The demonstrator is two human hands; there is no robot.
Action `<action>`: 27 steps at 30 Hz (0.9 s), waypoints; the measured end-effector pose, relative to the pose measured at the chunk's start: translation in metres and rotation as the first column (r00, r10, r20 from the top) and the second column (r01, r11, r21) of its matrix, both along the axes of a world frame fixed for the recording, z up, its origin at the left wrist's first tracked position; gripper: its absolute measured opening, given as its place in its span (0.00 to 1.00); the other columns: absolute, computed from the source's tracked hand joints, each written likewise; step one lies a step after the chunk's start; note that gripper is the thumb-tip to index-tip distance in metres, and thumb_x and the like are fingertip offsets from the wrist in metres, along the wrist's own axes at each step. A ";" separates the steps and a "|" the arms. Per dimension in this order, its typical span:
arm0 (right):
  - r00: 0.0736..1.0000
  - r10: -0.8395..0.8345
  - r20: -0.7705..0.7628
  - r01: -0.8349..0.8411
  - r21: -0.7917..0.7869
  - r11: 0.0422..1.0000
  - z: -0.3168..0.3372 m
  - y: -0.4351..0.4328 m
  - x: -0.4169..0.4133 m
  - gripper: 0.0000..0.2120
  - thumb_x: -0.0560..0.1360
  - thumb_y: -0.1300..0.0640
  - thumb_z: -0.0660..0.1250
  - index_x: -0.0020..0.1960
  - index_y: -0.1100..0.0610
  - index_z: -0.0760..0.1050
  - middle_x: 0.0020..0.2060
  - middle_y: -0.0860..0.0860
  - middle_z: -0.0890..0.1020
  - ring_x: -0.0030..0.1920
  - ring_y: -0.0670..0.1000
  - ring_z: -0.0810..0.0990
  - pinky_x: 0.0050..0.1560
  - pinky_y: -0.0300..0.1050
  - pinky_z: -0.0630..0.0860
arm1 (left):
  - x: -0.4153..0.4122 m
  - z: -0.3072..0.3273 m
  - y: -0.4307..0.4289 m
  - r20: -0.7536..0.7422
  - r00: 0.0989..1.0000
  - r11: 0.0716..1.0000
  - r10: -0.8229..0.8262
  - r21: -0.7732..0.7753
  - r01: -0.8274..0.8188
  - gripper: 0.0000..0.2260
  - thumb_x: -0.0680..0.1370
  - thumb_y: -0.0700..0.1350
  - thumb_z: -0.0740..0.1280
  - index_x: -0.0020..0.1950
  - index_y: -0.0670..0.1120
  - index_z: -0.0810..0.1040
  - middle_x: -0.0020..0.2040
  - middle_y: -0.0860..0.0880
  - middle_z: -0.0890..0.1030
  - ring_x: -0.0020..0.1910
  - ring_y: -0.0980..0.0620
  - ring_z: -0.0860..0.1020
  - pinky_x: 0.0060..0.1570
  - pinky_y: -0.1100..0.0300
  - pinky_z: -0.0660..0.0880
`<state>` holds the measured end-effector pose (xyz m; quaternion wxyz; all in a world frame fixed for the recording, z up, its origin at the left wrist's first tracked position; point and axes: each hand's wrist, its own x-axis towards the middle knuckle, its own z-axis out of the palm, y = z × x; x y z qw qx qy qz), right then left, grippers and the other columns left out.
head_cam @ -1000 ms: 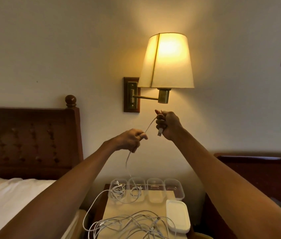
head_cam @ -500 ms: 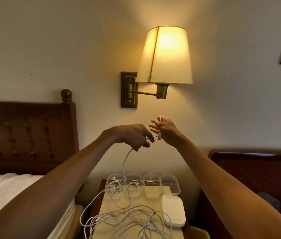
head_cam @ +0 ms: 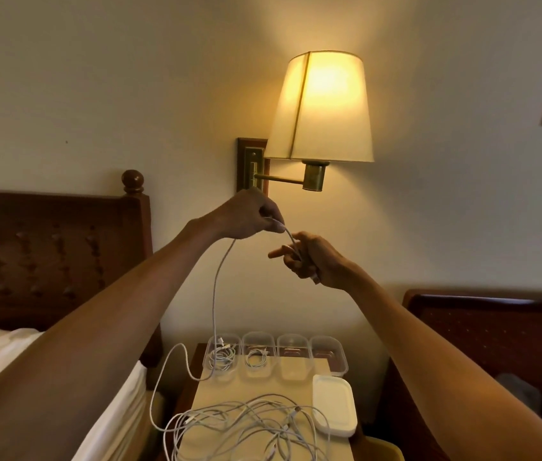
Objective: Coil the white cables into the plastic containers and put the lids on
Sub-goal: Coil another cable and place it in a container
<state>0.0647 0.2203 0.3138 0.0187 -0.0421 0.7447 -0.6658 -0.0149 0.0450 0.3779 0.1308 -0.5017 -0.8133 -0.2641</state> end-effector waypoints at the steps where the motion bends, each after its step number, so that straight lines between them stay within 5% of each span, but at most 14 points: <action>1: 1.000 -0.001 0.000 0.001 0.003 1.000 -0.001 0.000 0.002 0.25 0.84 0.52 0.45 0.48 0.65 0.76 0.30 0.54 0.74 0.25 0.46 0.67 0.24 0.35 0.64 | -0.001 0.000 0.000 -0.002 1.000 0.999 0.001 0.042 -0.001 0.07 0.76 0.46 0.73 0.52 0.46 0.85 0.45 0.53 0.84 0.46 0.58 0.80 0.46 0.63 0.74; 6: 0.998 0.062 0.011 -0.059 -0.189 0.980 -0.010 -0.002 -0.003 0.27 0.84 0.49 0.45 0.48 0.63 0.78 0.36 0.57 0.73 0.26 0.46 0.62 0.24 0.36 0.59 | -0.004 -0.003 0.006 -0.031 0.999 0.983 0.008 0.181 -0.002 0.07 0.76 0.45 0.73 0.52 0.46 0.85 0.45 0.56 0.82 0.44 0.65 0.78 0.44 0.71 0.72; 14: 0.956 0.293 0.034 -0.254 -0.407 0.877 -0.003 -0.006 -0.003 0.28 0.84 0.47 0.43 0.53 0.64 0.76 0.26 0.49 0.68 0.21 0.45 0.61 0.23 0.33 0.59 | -0.023 -0.028 0.007 0.078 0.996 0.910 0.049 0.408 -0.077 0.07 0.75 0.45 0.74 0.51 0.45 0.86 0.47 0.51 0.85 0.48 0.58 0.80 0.46 0.65 0.76; 23: 0.996 0.094 -0.011 -0.087 -0.494 0.865 0.007 -0.007 -0.007 0.17 0.85 0.54 0.49 0.58 0.63 0.72 0.35 0.51 0.74 0.27 0.44 0.67 0.27 0.32 0.67 | -0.036 -0.081 -0.004 0.397 0.918 0.950 0.007 0.283 -0.130 0.10 0.83 0.45 0.63 0.52 0.46 0.84 0.31 0.52 0.75 0.29 0.53 0.69 0.29 0.58 0.68; 27: 0.996 0.045 -0.080 -0.076 -0.441 0.894 0.013 -0.009 -0.013 0.20 0.84 0.54 0.51 0.68 0.66 0.69 0.57 0.58 0.81 0.48 0.51 0.84 0.43 0.38 0.80 | -0.022 -0.096 0.002 0.559 0.829 0.989 0.022 0.110 -0.100 0.10 0.84 0.47 0.59 0.56 0.47 0.80 0.34 0.45 0.74 0.31 0.48 0.73 0.33 0.54 0.76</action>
